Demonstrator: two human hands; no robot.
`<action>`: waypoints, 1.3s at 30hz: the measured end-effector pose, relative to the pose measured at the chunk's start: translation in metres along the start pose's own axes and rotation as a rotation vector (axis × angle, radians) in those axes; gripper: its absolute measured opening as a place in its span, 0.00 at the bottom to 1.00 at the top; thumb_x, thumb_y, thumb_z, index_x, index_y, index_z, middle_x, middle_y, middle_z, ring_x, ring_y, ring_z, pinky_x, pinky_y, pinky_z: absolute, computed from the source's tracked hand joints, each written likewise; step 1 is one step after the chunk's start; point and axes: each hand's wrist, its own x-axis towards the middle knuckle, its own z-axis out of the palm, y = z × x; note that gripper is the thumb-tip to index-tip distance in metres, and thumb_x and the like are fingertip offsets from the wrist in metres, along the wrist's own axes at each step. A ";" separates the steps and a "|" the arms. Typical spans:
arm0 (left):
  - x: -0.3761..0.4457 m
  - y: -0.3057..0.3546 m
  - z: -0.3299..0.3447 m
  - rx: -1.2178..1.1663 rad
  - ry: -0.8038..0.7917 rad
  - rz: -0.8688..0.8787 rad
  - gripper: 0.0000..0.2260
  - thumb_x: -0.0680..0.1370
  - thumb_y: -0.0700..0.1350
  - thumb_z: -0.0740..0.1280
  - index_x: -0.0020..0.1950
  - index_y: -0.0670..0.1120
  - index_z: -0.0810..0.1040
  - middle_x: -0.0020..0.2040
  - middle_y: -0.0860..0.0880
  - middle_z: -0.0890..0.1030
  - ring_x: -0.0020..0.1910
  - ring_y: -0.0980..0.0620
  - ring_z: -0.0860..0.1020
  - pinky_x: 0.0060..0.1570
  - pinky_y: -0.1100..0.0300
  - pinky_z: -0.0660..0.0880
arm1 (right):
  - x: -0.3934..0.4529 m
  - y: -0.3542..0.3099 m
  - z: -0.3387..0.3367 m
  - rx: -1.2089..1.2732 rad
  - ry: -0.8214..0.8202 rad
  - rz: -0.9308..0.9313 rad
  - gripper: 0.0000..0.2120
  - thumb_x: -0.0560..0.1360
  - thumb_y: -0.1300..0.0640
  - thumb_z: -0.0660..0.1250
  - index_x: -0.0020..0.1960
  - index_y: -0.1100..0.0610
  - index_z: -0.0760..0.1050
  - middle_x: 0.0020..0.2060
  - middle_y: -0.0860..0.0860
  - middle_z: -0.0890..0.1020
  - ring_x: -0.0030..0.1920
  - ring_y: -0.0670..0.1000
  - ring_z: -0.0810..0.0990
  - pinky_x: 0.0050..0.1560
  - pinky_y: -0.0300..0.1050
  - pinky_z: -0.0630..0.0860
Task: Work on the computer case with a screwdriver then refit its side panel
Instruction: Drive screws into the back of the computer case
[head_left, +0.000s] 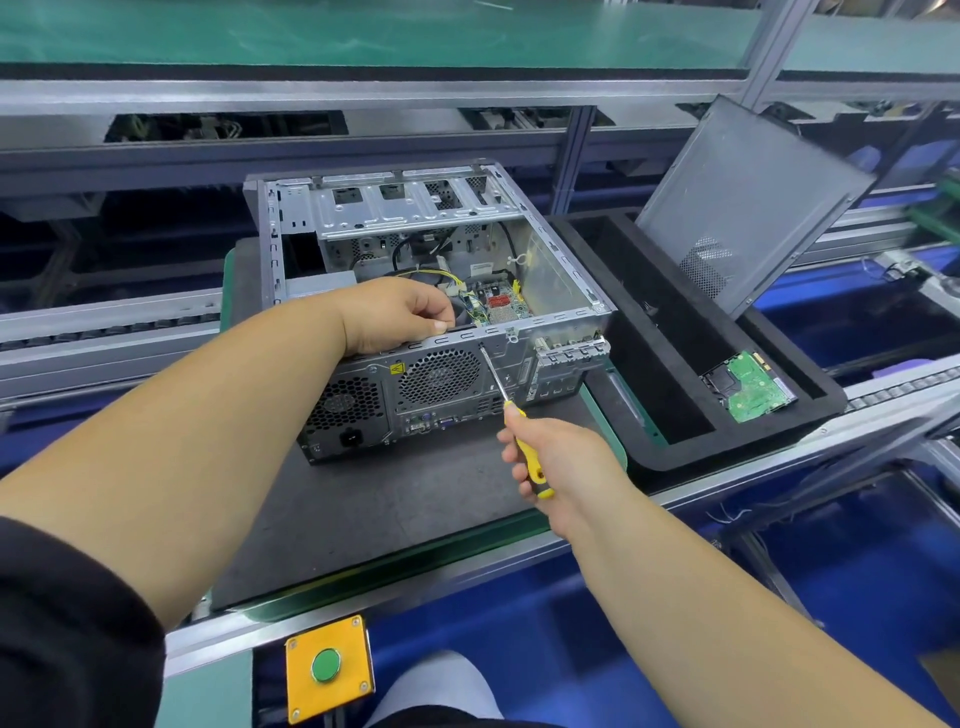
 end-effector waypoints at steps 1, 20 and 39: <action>0.000 0.000 0.000 0.000 0.001 -0.001 0.05 0.81 0.44 0.63 0.48 0.50 0.78 0.29 0.64 0.75 0.26 0.65 0.69 0.32 0.66 0.67 | -0.001 0.000 0.001 0.034 -0.025 0.015 0.19 0.80 0.43 0.63 0.42 0.57 0.79 0.24 0.47 0.76 0.24 0.44 0.69 0.24 0.35 0.65; -0.001 0.003 0.002 0.011 0.023 -0.011 0.05 0.81 0.44 0.63 0.50 0.46 0.79 0.28 0.63 0.74 0.26 0.66 0.69 0.32 0.68 0.66 | -0.006 -0.007 -0.002 0.198 -0.124 0.137 0.22 0.81 0.42 0.60 0.44 0.60 0.78 0.24 0.49 0.75 0.21 0.43 0.67 0.21 0.34 0.63; -0.001 0.003 0.001 -0.003 0.013 -0.008 0.05 0.81 0.44 0.63 0.49 0.46 0.79 0.28 0.61 0.74 0.26 0.65 0.68 0.35 0.62 0.67 | -0.006 -0.005 0.000 0.323 -0.181 0.177 0.26 0.81 0.41 0.58 0.46 0.62 0.80 0.25 0.50 0.75 0.21 0.44 0.67 0.21 0.35 0.63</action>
